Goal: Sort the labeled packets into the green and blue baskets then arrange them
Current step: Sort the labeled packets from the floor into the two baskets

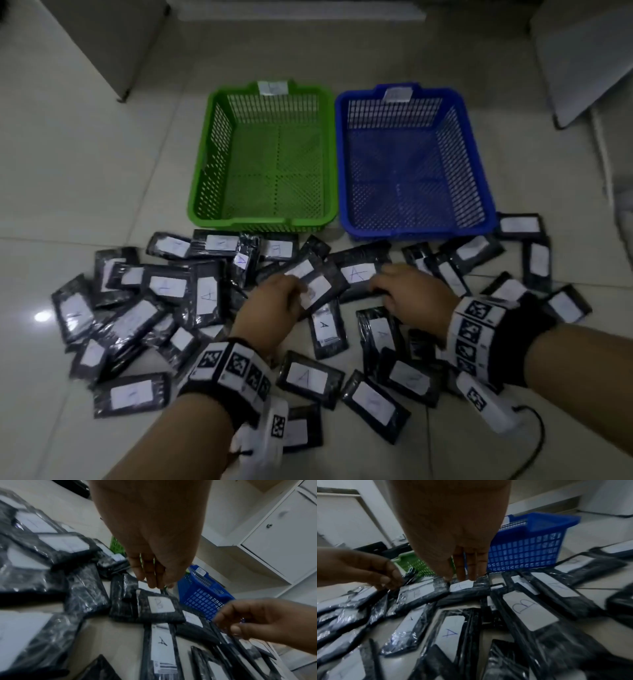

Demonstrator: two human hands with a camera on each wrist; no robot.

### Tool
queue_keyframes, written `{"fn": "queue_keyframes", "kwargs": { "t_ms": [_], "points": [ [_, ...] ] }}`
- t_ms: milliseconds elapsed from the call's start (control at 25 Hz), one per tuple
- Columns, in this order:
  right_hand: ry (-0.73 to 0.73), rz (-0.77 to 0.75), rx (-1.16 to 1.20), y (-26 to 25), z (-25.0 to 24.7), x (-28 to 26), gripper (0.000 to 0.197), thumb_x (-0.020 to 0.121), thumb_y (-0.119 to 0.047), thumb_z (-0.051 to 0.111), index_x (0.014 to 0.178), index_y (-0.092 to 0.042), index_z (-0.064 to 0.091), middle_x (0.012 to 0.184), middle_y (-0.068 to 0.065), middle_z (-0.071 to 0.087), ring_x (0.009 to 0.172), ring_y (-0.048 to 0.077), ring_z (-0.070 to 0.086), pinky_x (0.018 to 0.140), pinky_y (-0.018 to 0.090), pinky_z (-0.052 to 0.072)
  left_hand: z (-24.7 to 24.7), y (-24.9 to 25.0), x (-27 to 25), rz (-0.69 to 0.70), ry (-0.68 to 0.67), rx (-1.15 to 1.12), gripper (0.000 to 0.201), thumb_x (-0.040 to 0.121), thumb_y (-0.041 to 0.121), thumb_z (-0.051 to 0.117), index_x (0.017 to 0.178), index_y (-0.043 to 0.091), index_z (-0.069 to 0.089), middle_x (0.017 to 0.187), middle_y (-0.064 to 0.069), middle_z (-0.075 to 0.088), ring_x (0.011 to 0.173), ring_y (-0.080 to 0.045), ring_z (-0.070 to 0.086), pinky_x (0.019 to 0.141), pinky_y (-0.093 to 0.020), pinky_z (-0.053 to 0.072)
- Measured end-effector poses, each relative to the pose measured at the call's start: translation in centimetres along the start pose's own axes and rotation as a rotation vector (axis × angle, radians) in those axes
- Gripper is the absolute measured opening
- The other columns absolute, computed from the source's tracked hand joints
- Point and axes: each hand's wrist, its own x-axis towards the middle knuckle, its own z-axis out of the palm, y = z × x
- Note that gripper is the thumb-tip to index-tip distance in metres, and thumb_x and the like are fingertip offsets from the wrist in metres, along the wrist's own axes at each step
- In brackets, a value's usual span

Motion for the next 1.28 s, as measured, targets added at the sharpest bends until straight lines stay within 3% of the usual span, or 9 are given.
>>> {"fn": "queue_keyframes", "kwargs": {
  "t_ms": [120, 280, 480, 600, 760, 920, 1040, 1160, 1280],
  "points": [
    [0.072, -0.091, -0.111, 0.7, 1.3, 2.5, 0.044, 0.09, -0.018, 0.051, 0.133, -0.02, 0.045, 0.13, 0.0, 0.045, 0.117, 0.021, 0.044, 0.092, 0.034, 0.042, 2.6, -1.3, 1.7, 0.042, 0.185, 0.002, 0.028, 0.082, 0.027, 0.064, 0.109, 0.021, 0.059, 0.106, -0.001, 0.055, 0.099, -0.022, 0.057, 0.084, -0.033, 0.048],
    [0.035, -0.078, -0.221, 1.0, 2.5, 4.8, 0.078, 0.086, -0.027, 0.063, 0.149, -0.019, 0.017, 0.155, 0.002, 0.016, 0.131, 0.025, 0.035, 0.101, 0.036, 0.042, 4.4, -1.7, 2.2, 0.094, 0.233, 0.203, 0.067, 0.067, 0.054, 0.072, 0.123, 0.022, 0.051, 0.114, -0.001, 0.052, 0.107, -0.023, 0.049, 0.09, -0.037, 0.046],
    [0.026, -0.025, -0.237, 0.8, 2.4, 6.8, 0.099, 0.078, -0.028, 0.073, 0.151, -0.017, 0.007, 0.154, 0.005, 0.021, 0.132, 0.024, 0.034, 0.104, 0.035, 0.039, 4.9, -1.4, 2.1, -0.037, 0.242, 0.371, 0.072, 0.06, 0.052, 0.076, 0.121, 0.023, 0.054, 0.114, -0.005, 0.05, 0.107, -0.031, 0.048, 0.085, -0.041, 0.041],
    [0.07, -0.007, -0.349, 0.4, 2.0, 7.0, 0.112, 0.067, -0.035, 0.081, 0.15, -0.014, 0.009, 0.151, 0.005, 0.019, 0.121, 0.025, 0.047, 0.088, 0.036, 0.048, 3.9, -1.2, 2.5, -0.069, 0.134, 0.231, 0.063, 0.062, 0.046, 0.078, 0.114, 0.019, 0.054, 0.114, -0.003, 0.046, 0.102, -0.026, 0.052, 0.084, -0.037, 0.046],
    [0.06, 0.021, -0.539, -0.5, 1.5, 6.5, 0.085, 0.062, -0.036, 0.084, 0.129, -0.01, 0.039, 0.129, 0.009, 0.037, 0.087, 0.024, 0.059, 0.056, 0.032, 0.042, 0.3, -1.4, 3.2, -0.001, -0.053, 0.009, 0.03, 0.074, 0.036, 0.076, 0.093, 0.028, 0.055, 0.093, 0.008, 0.059, 0.086, -0.014, 0.059, 0.074, -0.026, 0.047],
    [0.067, -0.028, -0.493, -1.4, 0.8, 5.3, 0.049, 0.076, -0.024, 0.073, 0.114, -0.011, 0.046, 0.116, 0.008, 0.051, 0.086, 0.024, 0.059, 0.057, 0.031, 0.041, -4.8, -1.6, 4.3, -0.04, -0.17, -0.296, 0.02, 0.073, 0.026, 0.08, 0.088, 0.028, 0.066, 0.089, 0.003, 0.07, 0.081, -0.011, 0.066, 0.082, -0.029, 0.053],
    [0.104, -0.088, -0.349, -2.0, -0.9, 4.3, 0.035, 0.084, -0.021, 0.062, 0.115, -0.016, 0.048, 0.106, 0.002, 0.063, 0.09, 0.022, 0.061, 0.061, 0.029, 0.043, -7.4, -0.5, 5.3, -0.024, -0.023, -0.511, 0.021, 0.084, 0.005, 0.067, 0.097, 0.021, 0.066, 0.089, 0.001, 0.068, 0.07, -0.002, 0.064, 0.069, -0.018, 0.053],
    [0.195, -0.024, -0.008, -2.7, -5.3, 3.7, 0.04, 0.085, -0.036, 0.063, 0.123, -0.029, 0.052, 0.113, -0.001, 0.065, 0.1, 0.021, 0.061, 0.077, 0.034, 0.052, -8.8, 0.9, 6.9, -0.017, 0.178, -0.682, 0.035, 0.087, -0.003, 0.056, 0.103, 0.028, 0.063, 0.096, 0.005, 0.067, 0.062, -0.003, 0.064, 0.057, -0.015, 0.052],
    [0.48, 0.014, 0.236, -2.2, -10.8, 4.6, 0.045, 0.088, -0.037, 0.06, 0.132, -0.034, 0.05, 0.125, 0.0, 0.063, 0.113, 0.025, 0.059, 0.09, 0.035, 0.049, -9.3, 1.7, 9.2, 0.058, 0.417, -0.665, 0.039, 0.086, 0.0, 0.056, 0.114, 0.027, 0.061, 0.102, 0.006, 0.067, 0.077, -0.009, 0.065, 0.07, -0.021, 0.056]
  ]
}}
